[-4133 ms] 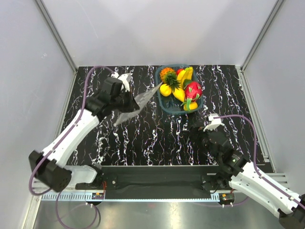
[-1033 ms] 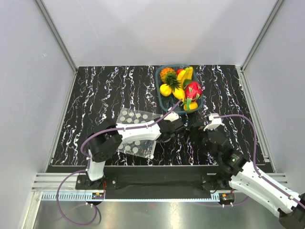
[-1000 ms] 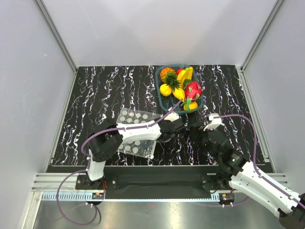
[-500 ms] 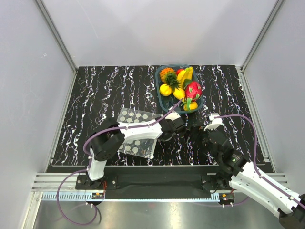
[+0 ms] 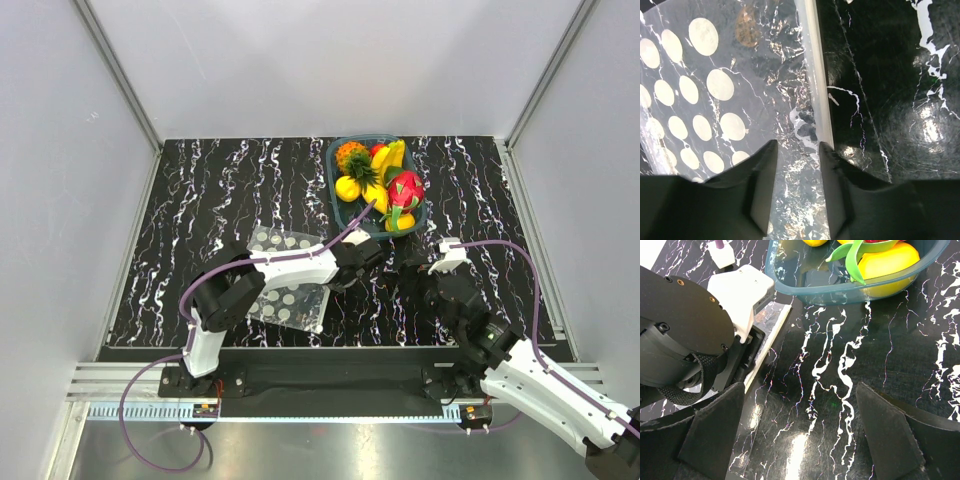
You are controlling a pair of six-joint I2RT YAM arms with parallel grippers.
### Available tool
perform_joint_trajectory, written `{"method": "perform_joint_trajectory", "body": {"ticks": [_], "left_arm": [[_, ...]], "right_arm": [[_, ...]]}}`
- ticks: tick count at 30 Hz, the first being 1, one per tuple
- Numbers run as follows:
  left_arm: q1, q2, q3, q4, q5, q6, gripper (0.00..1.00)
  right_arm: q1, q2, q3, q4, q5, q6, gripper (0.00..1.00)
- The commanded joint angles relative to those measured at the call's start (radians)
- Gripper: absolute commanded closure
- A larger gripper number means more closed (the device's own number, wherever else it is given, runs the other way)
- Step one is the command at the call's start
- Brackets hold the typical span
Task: Place the food in the zip-top bag and seal the zipper
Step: Pick up the zipper food storage bag at the center of the board.
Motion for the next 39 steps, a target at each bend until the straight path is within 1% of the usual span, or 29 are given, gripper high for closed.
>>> {"method": "perform_joint_trajectory", "body": {"ticks": [1,3,6,10,15,18,19,23,25,27,29,30,32,35,39], "left_arm": [[-0.002,-0.026,0.005,0.041,0.018,-0.004,0.52],[-0.002,-0.049,-0.012,0.058,0.026,-0.001,0.46],[-0.008,-0.065,-0.026,0.072,0.018,0.005,0.42],[-0.011,-0.082,-0.058,0.112,0.012,0.002,0.41],[-0.015,-0.079,-0.067,0.115,0.014,0.002,0.42],[-0.013,-0.070,-0.064,0.104,0.005,0.002,0.53],[-0.010,-0.066,-0.063,0.098,0.003,0.004,0.61],[-0.010,-0.027,-0.035,0.054,-0.051,-0.007,0.73],[-0.010,-0.022,-0.034,0.049,-0.052,-0.008,0.74],[-0.007,-0.023,-0.034,0.051,-0.046,-0.007,0.78],[-0.004,-0.023,-0.034,0.052,-0.035,-0.002,0.84],[-0.005,-0.023,-0.032,0.051,-0.035,0.002,0.91],[-0.004,-0.028,-0.029,0.045,-0.040,0.004,0.99],[-0.004,-0.075,-0.044,0.040,-0.054,0.008,1.00],[-0.004,-0.206,-0.060,0.037,-0.037,0.033,1.00]], "right_arm": [[0.000,-0.006,0.005,0.015,0.023,0.003,0.00],[0.000,-0.008,0.005,0.013,0.023,0.005,0.00],[0.000,-0.003,0.005,0.015,0.023,0.005,0.00],[0.000,-0.002,0.005,0.016,0.021,0.005,0.00],[0.000,0.001,0.007,0.016,0.021,0.005,0.00],[0.000,0.000,0.005,0.018,0.020,0.005,0.00],[0.000,0.000,0.007,0.018,0.020,0.003,0.00],[0.000,-0.003,0.005,0.015,0.020,0.005,0.00],[0.000,-0.006,0.005,0.015,0.020,0.005,0.00],[0.000,-0.003,0.005,0.015,0.020,0.005,0.00],[0.000,-0.005,0.005,0.015,0.020,0.003,0.00],[0.000,-0.005,0.005,0.015,0.020,0.003,0.00],[0.000,-0.005,0.005,0.016,0.018,0.003,0.00],[0.000,-0.005,0.005,0.013,0.017,0.000,0.00],[0.000,0.003,0.005,0.024,-0.009,0.000,0.00]]}}
